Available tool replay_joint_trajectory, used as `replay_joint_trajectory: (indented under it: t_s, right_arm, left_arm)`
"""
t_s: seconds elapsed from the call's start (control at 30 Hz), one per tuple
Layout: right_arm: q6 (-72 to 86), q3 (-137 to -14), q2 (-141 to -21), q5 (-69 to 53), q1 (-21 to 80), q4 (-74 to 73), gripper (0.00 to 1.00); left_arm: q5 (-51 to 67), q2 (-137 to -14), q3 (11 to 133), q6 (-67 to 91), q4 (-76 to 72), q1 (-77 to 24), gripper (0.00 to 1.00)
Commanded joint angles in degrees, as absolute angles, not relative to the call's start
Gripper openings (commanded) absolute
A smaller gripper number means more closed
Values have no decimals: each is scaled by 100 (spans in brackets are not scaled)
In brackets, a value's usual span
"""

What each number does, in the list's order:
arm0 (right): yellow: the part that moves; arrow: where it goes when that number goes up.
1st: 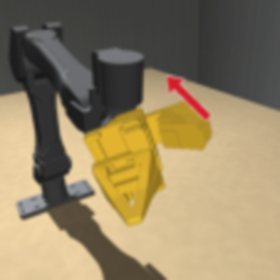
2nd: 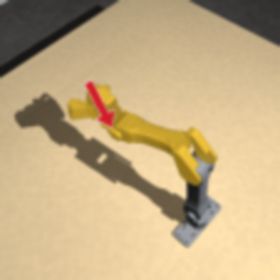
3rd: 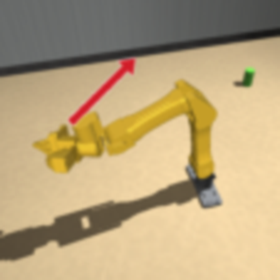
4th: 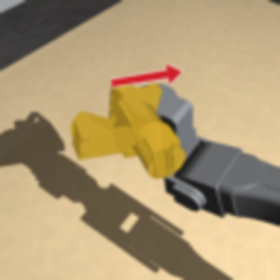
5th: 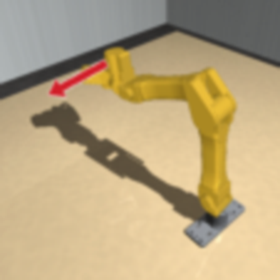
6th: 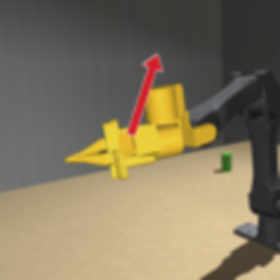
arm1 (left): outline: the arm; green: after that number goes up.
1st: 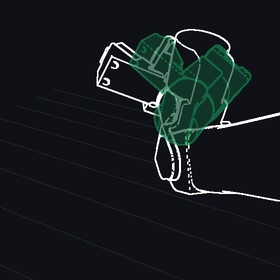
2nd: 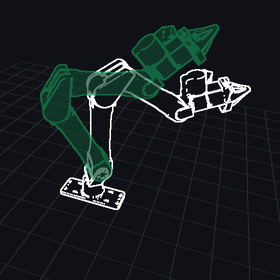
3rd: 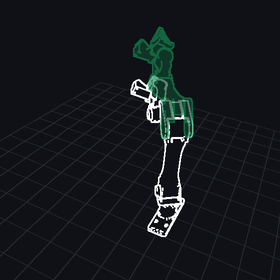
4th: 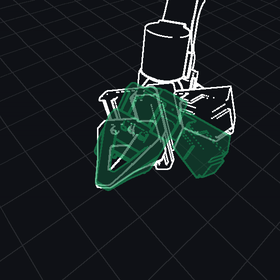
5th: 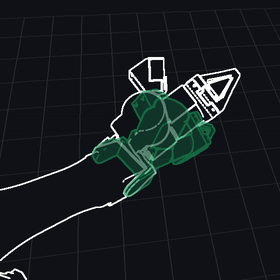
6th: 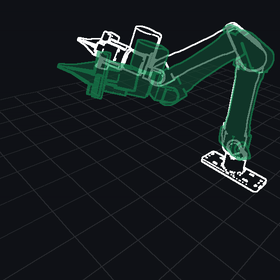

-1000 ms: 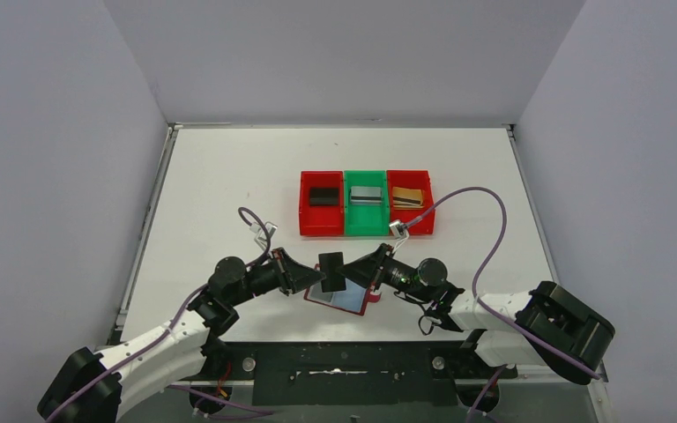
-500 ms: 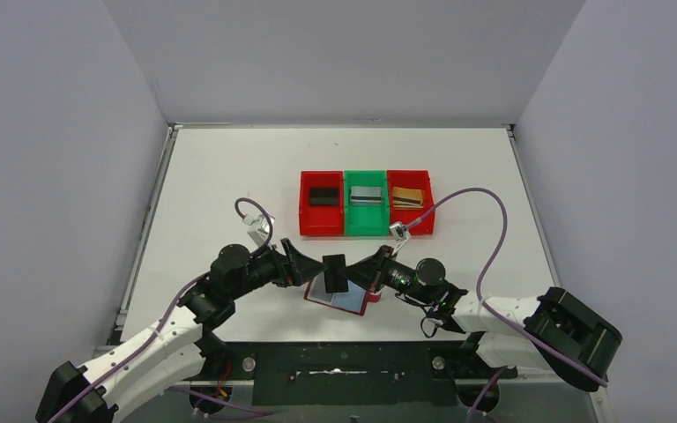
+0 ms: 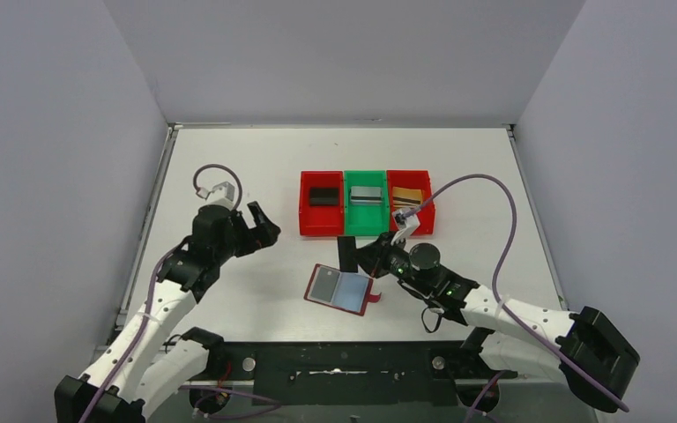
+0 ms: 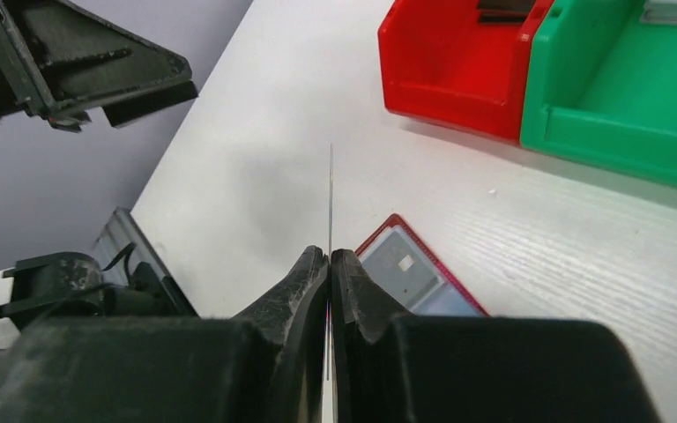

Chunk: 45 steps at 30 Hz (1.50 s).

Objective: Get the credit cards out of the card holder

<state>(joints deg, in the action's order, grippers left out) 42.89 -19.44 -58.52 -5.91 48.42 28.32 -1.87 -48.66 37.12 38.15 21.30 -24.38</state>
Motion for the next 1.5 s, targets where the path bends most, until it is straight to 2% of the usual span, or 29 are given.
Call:
replay_joint_trajectory:
  t_s: [0.0,0.13,0.6,0.8,1.07,1.23,1.47]
  right_arm:
    - [3298,-2652,-5962,-254,4876,2296,0]
    - [2544,-3272,-6316,-175,4888,1849,0]
    - [-293,-5334,-8056,571,5098,1015,0]
    - [-974,-5801,-8641,662,5173,1092,0]
    - [-2060,-6530,-9350,88,5302,184,0]
    - [-2639,-6611,-9380,311,5366,225,0]
    - [-3384,-6883,-9689,642,5342,-20,0]
  left_arm:
    - [-73,-4886,4214,3053,2594,-1443,93]
    - [-87,-4626,4092,2875,2452,-820,94]
    - [-488,-4008,3840,2830,2332,-773,94]
    - [-374,-4094,3823,2830,2238,-756,94]
    - [-362,-4131,3788,2791,2028,-646,95]
    - [-196,-4189,3788,2823,1978,-641,95]
    - [-589,-3991,3788,2893,2143,-633,95]
